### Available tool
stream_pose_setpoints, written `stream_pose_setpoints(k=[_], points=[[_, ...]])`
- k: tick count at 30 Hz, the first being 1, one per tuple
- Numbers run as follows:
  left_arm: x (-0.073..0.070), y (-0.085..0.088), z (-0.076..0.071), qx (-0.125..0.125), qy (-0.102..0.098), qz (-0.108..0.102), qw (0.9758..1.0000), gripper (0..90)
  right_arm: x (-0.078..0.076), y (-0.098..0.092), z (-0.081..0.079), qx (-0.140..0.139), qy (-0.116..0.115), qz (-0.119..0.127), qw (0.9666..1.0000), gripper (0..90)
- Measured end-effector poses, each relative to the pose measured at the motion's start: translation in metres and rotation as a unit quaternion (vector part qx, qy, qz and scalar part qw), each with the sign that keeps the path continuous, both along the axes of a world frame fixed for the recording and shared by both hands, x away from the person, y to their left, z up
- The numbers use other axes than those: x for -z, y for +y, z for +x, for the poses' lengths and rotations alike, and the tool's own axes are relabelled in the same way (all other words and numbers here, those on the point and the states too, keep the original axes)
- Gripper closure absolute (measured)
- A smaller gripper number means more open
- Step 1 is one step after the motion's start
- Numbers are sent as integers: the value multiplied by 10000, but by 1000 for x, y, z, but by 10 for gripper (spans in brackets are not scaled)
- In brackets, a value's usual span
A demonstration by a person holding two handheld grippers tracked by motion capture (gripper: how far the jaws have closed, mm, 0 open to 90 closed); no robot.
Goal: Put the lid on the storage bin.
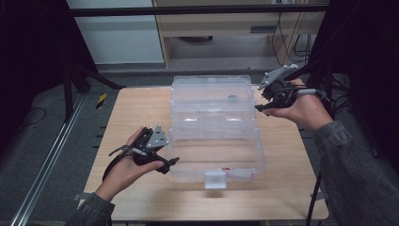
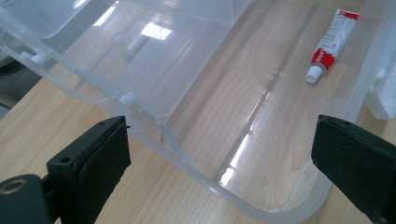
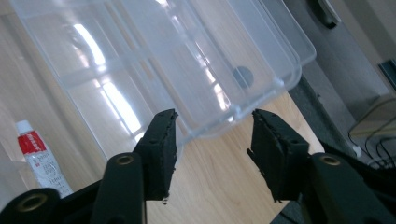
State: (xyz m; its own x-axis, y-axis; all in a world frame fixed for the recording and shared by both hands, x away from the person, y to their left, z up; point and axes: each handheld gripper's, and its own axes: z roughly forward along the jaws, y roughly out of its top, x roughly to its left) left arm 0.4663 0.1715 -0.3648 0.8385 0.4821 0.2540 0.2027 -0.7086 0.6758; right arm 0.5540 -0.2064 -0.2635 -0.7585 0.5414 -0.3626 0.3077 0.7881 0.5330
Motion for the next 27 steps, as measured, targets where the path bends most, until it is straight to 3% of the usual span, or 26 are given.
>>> stream_pose_setpoints(k=[8, 11, 15, 27], points=[[3, -11, 1, 208, 87, 122, 9997, 39, -2, 27, 10, -496, 54, -246, 9985, 482], [5, -14, 0, 265, 92, 162, 9995, 37, 2, 39, 13, -763, 73, -418, 9962, 431], [7, -17, 0, 334, 117, 221, 9991, 35, 6, 48, 16, -907, 54, -581, 9942, 399], [14, -26, -4, 455, 174, 199, 9986, 35, 19, 55, 26, -1205, 164, -921, 9883, 467]])
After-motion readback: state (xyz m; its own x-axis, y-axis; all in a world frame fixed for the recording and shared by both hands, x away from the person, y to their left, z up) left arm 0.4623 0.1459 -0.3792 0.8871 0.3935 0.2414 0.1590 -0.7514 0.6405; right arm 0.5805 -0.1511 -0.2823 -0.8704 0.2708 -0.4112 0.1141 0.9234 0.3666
